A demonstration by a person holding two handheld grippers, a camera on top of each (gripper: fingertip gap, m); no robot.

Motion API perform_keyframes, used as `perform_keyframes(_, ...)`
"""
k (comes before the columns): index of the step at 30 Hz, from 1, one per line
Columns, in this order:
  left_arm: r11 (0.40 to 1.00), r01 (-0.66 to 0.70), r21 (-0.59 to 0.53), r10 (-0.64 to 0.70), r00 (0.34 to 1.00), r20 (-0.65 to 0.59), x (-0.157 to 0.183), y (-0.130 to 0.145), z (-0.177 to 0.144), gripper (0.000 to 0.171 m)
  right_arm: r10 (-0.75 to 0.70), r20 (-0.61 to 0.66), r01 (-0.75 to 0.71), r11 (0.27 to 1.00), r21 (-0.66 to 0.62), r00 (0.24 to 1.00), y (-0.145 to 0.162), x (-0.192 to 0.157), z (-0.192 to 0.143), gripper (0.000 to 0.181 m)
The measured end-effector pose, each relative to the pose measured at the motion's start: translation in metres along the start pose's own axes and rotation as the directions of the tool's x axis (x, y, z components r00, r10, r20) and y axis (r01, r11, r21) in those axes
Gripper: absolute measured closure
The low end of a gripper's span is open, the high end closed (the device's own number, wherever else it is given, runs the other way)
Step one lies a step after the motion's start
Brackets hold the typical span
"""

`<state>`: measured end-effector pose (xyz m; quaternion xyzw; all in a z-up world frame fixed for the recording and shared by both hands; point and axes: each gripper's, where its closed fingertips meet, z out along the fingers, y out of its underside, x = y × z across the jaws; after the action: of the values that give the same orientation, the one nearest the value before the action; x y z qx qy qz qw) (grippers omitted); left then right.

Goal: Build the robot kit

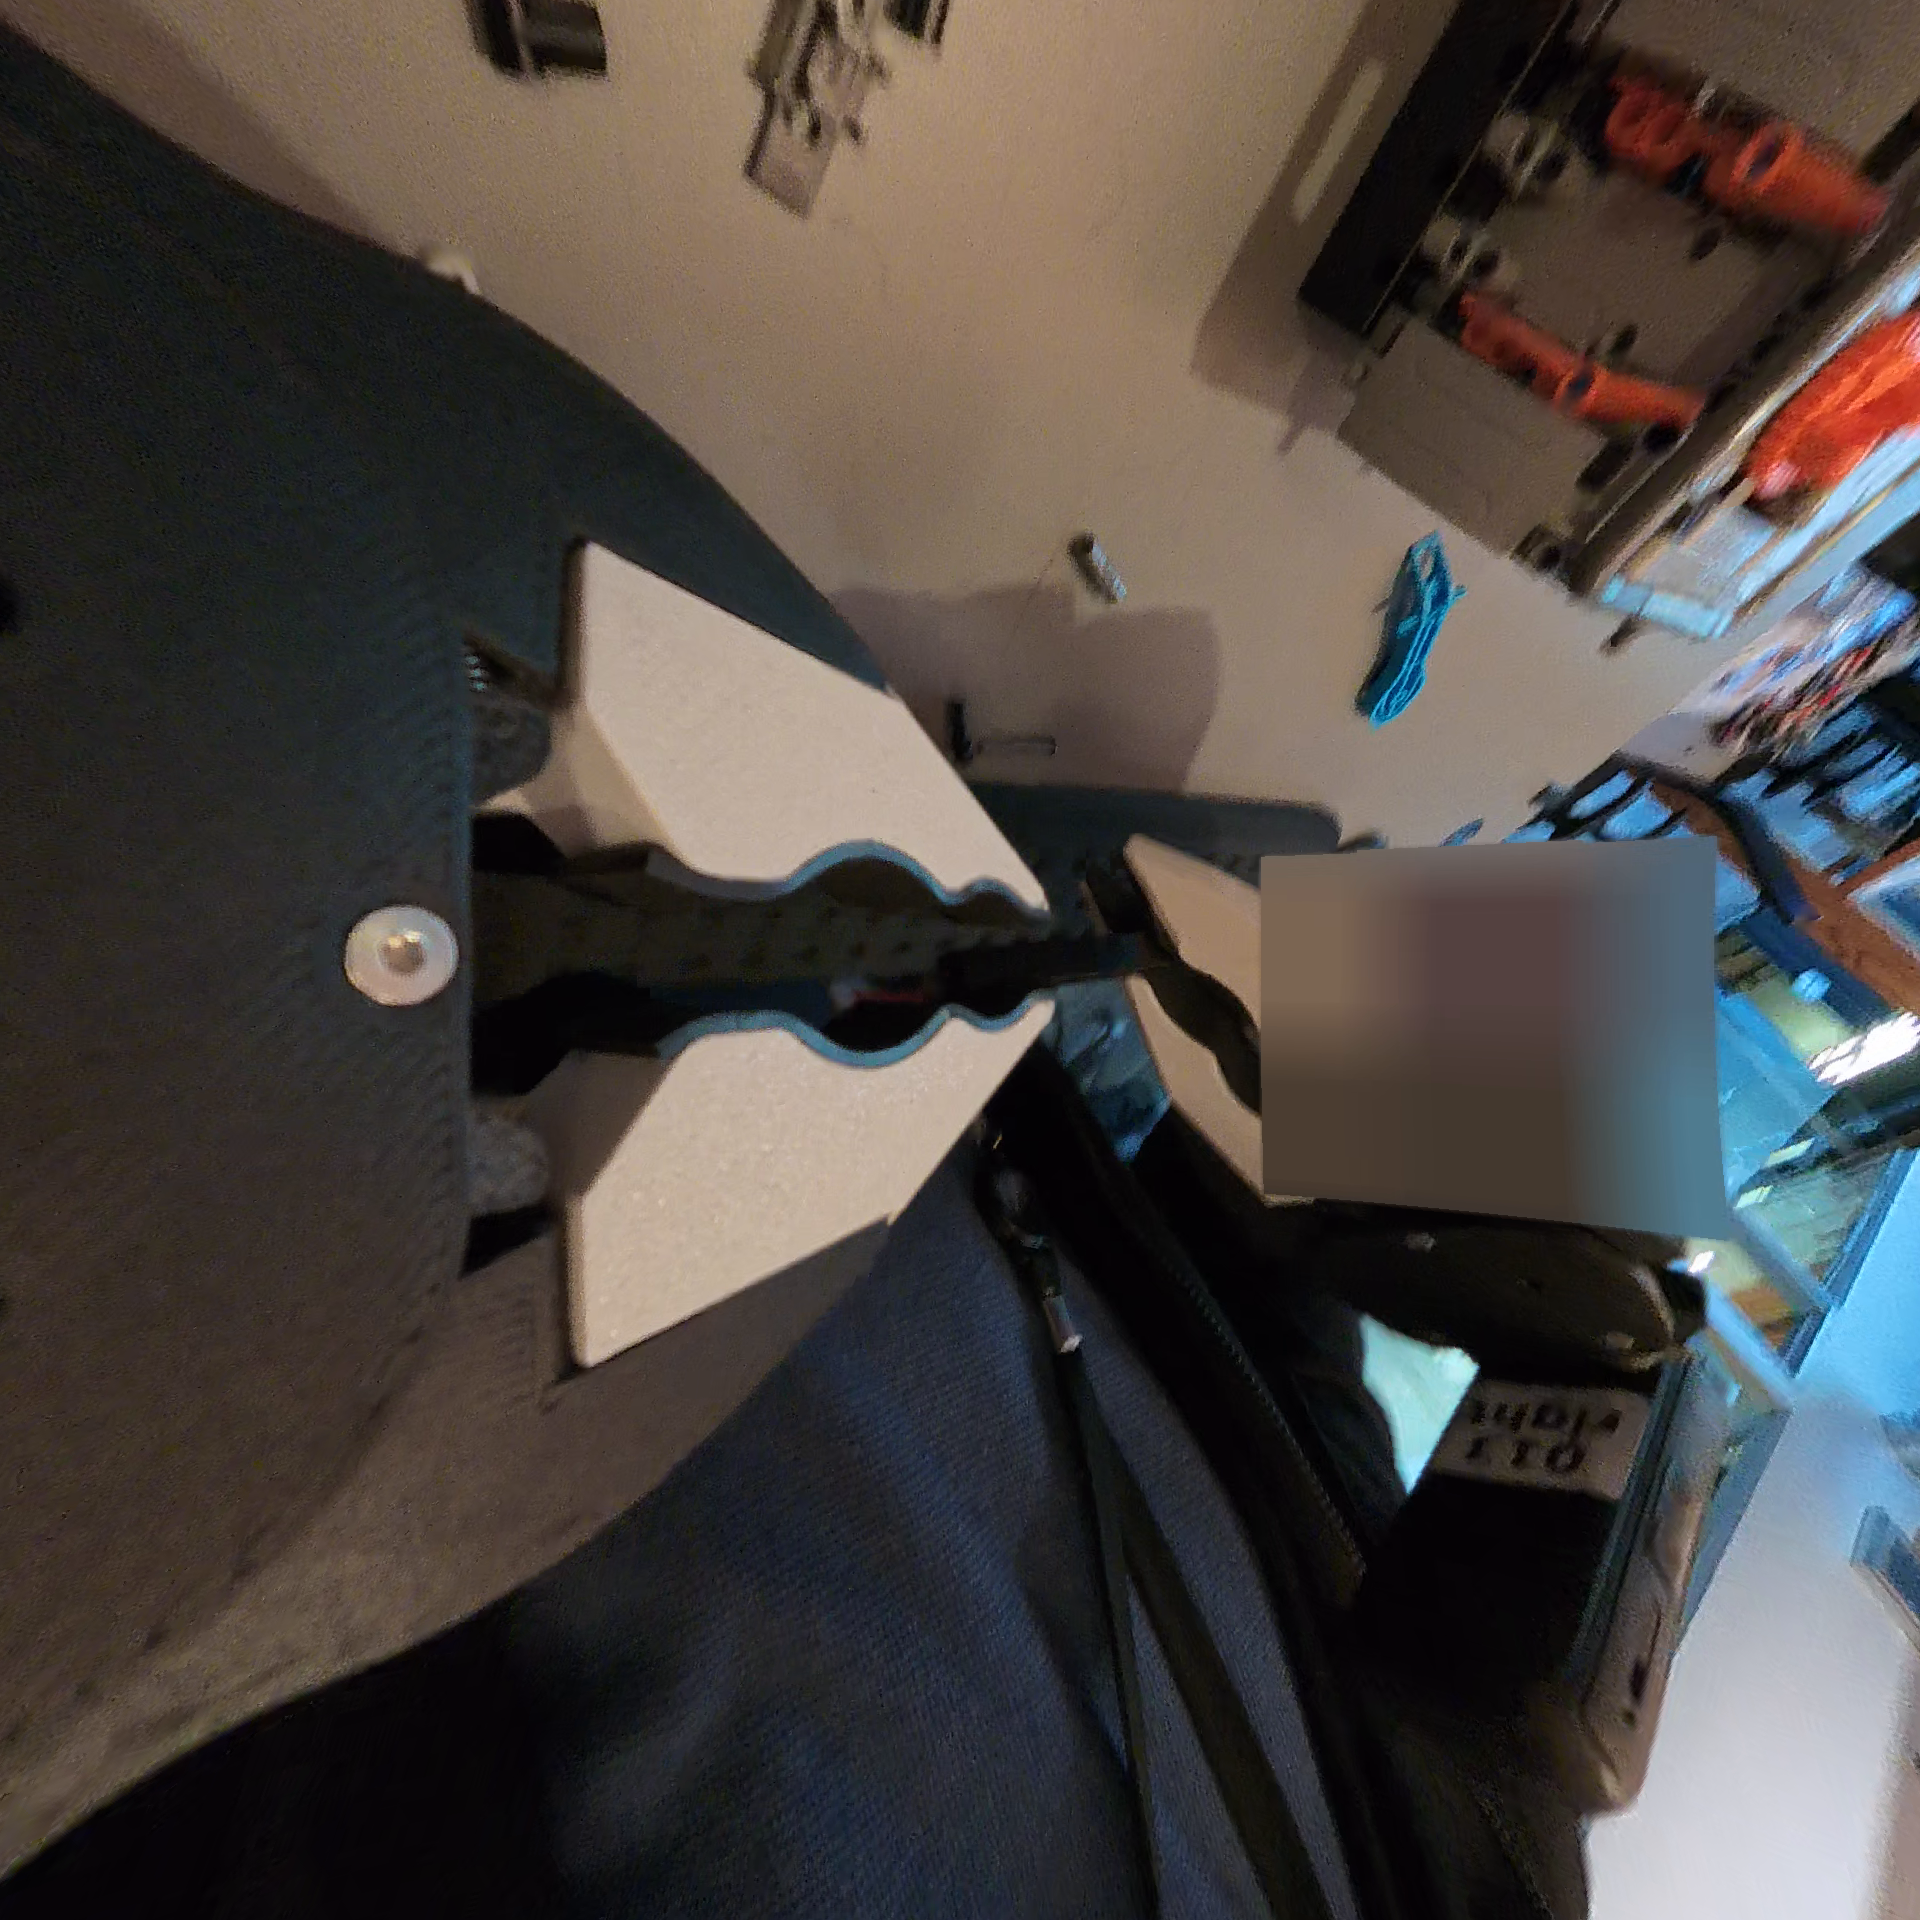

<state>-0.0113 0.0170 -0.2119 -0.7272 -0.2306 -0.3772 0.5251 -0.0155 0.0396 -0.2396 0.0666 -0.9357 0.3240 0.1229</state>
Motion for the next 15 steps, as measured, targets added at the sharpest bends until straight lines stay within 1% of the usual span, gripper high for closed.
perform_keyframes(1, 1.000, -0.004, 0.025, 0.003, 0.999, 0.045, -0.007, -0.004, -0.001, 0.151, 0.023, 0.013, -0.023, 1.000, -0.001, 1.000, 0.002, 0.000, 0.001, 0.178)
perform_keyframes(2, 0.999, -0.027, 0.030, 0.026, 0.998, 0.059, -0.008, -0.005, -0.001, 0.145, 0.052, 0.032, -0.052, 0.999, 0.002, 0.998, 0.003, -0.001, 0.001, 0.178)
perform_keyframes(4, 0.994, -0.098, 0.041, 0.092, 0.989, 0.114, -0.010, -0.008, -0.002, 0.142, 0.112, 0.056, -0.112, 0.994, -0.001, 0.992, 0.006, -0.001, 0.002, 0.177)
perform_keyframes(6, 0.980, -0.198, 0.013, 0.192, 0.963, 0.190, -0.014, -0.006, -0.002, 0.138, 0.161, 0.097, -0.162, 0.987, 0.006, 0.982, 0.006, -0.002, 0.003, 0.178)
perform_keyframes(7, 0.966, -0.259, 0.003, 0.250, 0.937, 0.243, -0.016, -0.007, -0.002, 0.139, 0.187, 0.111, -0.189, 0.982, 0.008, 0.976, 0.007, -0.002, 0.004, 0.178)
perform_keyframes(9, 0.940, -0.340, -0.029, 0.334, 0.902, 0.274, -0.014, -0.006, 0.002, 0.139, 0.231, 0.156, -0.232, 0.973, -0.015, 0.960, 0.011, -0.004, 0.008, 0.178)
perform_keyframes(11, 0.913, -0.405, -0.051, 0.398, 0.854, 0.335, -0.016, -0.007, 0.002, 0.140, 0.253, 0.180, -0.251, 0.967, -0.030, 0.951, 0.013, -0.005, 0.011, 0.177)
perform_keyframes(13, 0.883, -0.449, -0.136, 0.466, 0.810, 0.355, -0.018, 0.000, 0.007, 0.148, 0.274, 0.219, -0.277, 0.961, -0.019, 0.936, 0.010, -0.007, 0.012, 0.178)
perform_keyframes(14, 0.864, -0.474, -0.170, 0.501, 0.775, 0.385, -0.022, 0.002, 0.008, 0.155, 0.290, 0.234, -0.292, 0.956, -0.025, 0.928, 0.011, -0.008, 0.014, 0.177)
perform_keyframes(15, 0.853, -0.485, -0.194, 0.521, 0.766, 0.375, -0.022, 0.005, 0.010, 0.163, 0.299, 0.247, -0.299, 0.953, -0.036, 0.922, 0.012, -0.009, 0.015, 0.177)
